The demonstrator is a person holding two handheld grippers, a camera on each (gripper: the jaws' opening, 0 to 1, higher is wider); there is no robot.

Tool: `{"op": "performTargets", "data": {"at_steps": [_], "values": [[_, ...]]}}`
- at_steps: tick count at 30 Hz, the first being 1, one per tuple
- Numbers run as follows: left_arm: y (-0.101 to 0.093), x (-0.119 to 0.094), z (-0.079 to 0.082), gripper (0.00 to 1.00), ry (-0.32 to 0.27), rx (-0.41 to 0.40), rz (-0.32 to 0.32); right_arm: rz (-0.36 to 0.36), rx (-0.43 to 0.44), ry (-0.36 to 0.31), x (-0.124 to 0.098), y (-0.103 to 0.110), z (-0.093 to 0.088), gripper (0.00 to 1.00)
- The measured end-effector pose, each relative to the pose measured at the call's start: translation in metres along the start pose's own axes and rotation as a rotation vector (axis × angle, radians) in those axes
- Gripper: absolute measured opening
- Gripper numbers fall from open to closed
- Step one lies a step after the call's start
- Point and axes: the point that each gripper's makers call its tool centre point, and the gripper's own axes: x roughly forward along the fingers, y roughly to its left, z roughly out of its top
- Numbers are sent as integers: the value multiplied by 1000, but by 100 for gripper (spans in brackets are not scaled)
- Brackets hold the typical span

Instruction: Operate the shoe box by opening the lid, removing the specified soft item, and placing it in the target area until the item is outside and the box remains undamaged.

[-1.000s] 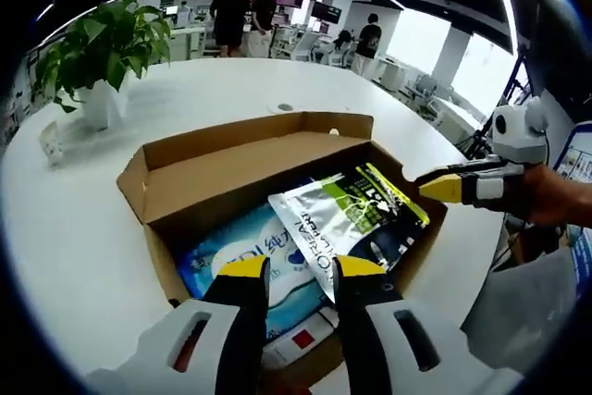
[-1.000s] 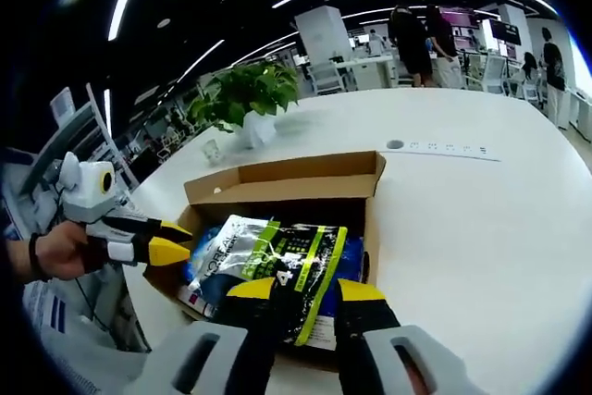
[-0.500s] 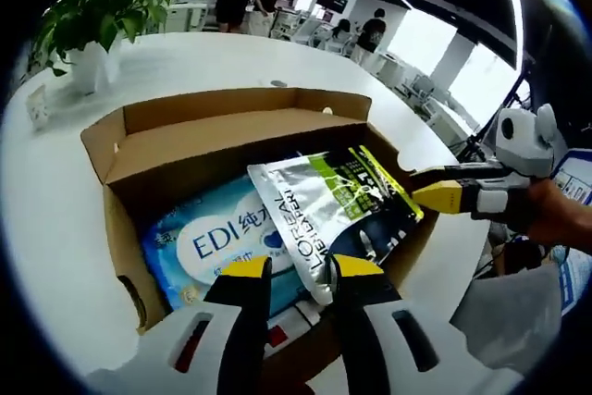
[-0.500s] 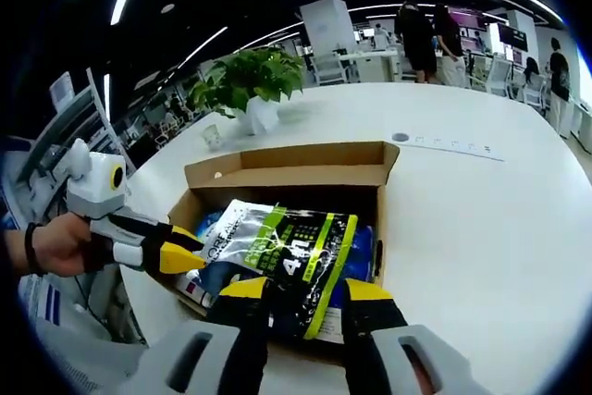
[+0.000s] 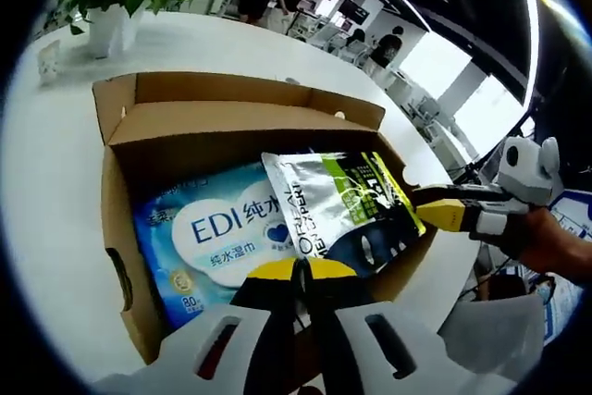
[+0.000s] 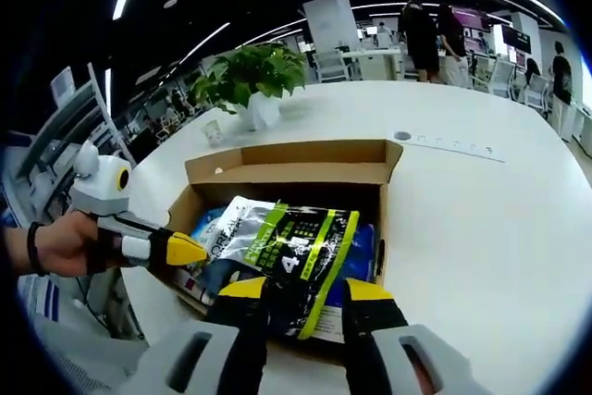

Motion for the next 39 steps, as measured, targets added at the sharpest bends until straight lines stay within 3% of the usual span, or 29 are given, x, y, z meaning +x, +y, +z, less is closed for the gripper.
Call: {"op": "performTargets", "data": {"at_steps": [9, 14, 21, 39], "values": [[1, 1, -2, 0, 9, 12, 6, -10, -2, 27, 13, 4, -4, 23], [1, 2, -2, 0, 9, 15, 3, -15, 20, 73, 20, 3, -18, 19], [0, 2, -2, 0, 6, 14, -4, -37, 39, 35, 16, -2, -10, 0], [-20, -6, 13, 0, -18, 69, -26, -6, 65, -51, -2, 0, 11, 0]]}}
